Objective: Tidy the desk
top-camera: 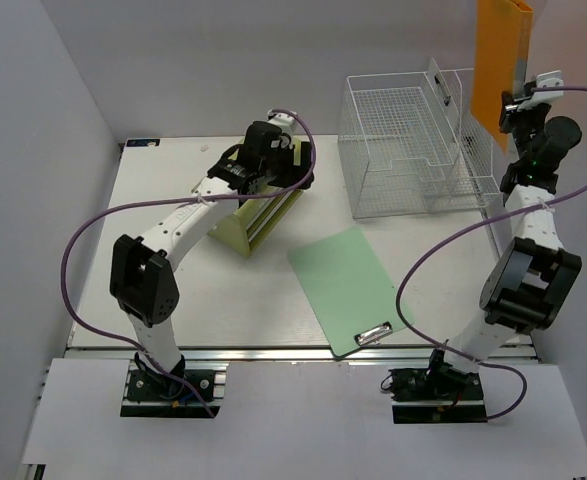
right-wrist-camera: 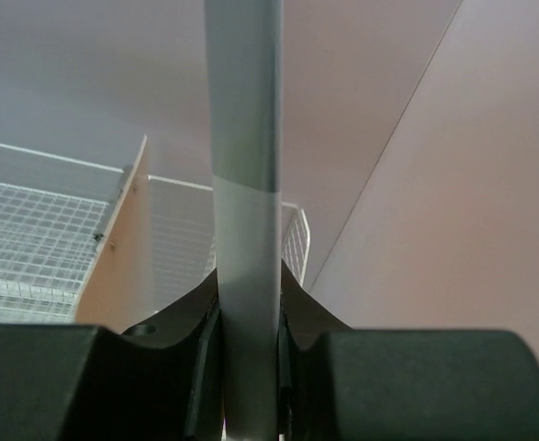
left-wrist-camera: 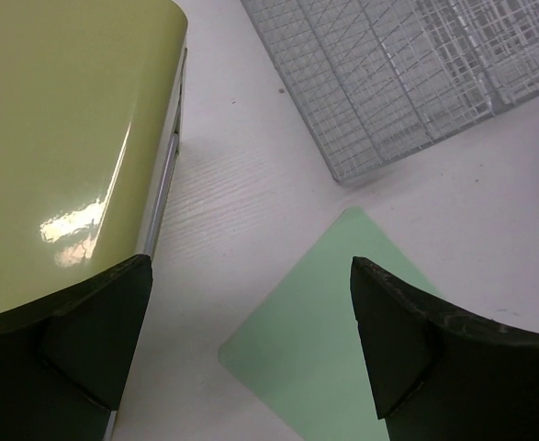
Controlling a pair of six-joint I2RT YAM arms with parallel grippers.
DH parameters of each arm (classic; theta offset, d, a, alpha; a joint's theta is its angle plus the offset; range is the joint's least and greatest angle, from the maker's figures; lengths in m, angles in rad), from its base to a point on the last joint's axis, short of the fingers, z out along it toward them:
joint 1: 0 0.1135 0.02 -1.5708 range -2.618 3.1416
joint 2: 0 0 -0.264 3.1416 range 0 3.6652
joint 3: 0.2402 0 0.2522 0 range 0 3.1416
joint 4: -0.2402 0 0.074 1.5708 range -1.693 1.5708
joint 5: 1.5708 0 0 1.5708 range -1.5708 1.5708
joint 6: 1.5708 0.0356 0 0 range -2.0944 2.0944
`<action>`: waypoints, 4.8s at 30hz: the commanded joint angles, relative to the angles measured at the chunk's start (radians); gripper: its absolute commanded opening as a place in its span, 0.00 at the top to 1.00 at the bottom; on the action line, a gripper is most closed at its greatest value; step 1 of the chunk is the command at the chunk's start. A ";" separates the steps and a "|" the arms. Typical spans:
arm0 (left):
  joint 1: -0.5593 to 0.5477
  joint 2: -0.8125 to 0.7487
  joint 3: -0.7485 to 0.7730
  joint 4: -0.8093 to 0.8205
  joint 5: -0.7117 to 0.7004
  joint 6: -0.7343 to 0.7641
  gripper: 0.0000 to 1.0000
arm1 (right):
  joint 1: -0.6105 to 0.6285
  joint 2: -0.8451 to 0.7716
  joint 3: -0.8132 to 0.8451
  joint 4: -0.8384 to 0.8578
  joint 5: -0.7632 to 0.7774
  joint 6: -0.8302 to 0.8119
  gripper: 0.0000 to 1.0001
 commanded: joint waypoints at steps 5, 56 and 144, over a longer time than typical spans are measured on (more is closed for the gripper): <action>0.013 0.008 -0.014 0.051 0.015 -0.033 0.02 | -0.004 0.135 0.103 0.288 -0.014 0.070 1.00; 0.014 0.119 0.053 -0.007 -0.008 -0.073 0.02 | 0.013 0.452 0.059 0.620 0.130 0.293 0.96; -0.175 0.246 -0.019 -0.195 0.259 0.364 0.02 | 0.392 -0.835 -0.601 -1.608 0.140 0.649 0.11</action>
